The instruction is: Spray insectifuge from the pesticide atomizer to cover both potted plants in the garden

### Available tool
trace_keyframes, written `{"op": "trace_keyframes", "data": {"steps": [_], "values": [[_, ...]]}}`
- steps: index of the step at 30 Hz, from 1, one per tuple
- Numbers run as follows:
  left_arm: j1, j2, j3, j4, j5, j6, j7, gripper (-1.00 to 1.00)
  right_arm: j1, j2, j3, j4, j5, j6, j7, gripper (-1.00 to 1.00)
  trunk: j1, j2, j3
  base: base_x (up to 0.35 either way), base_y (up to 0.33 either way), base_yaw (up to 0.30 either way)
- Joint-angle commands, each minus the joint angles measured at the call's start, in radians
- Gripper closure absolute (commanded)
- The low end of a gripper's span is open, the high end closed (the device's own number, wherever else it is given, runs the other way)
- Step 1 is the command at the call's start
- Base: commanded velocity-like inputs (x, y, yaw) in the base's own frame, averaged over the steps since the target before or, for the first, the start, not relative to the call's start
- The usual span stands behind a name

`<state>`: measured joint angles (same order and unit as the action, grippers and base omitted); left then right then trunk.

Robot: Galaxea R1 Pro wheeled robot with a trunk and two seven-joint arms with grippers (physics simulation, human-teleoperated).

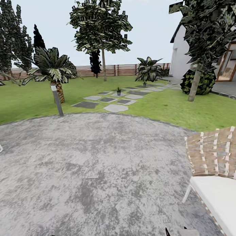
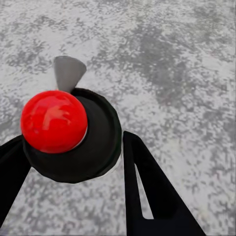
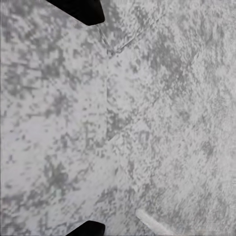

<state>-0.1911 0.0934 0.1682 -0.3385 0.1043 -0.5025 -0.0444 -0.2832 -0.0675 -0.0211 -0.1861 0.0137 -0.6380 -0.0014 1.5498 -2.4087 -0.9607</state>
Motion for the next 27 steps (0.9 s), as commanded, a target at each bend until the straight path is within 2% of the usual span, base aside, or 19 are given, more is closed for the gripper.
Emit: {"op": "trace_keyframes", "data": {"steps": [1,27], "values": [[-0.001,0.0,-0.001,0.001,0.01,-0.003,-0.005,1.0,-0.001,0.0,-0.002,0.001,0.002,-0.003,0.0,-1.0,0.0,0.0,-0.001,0.336,0.116,0.0],[-0.001,0.001,-0.001,0.0,0.011,-0.003,-0.005,1.0,-0.001,0.0,0.0,0.001,0.002,-0.003,0.0,-1.0,0.0,0.0,-0.001,0.336,0.017,0.0]]}}
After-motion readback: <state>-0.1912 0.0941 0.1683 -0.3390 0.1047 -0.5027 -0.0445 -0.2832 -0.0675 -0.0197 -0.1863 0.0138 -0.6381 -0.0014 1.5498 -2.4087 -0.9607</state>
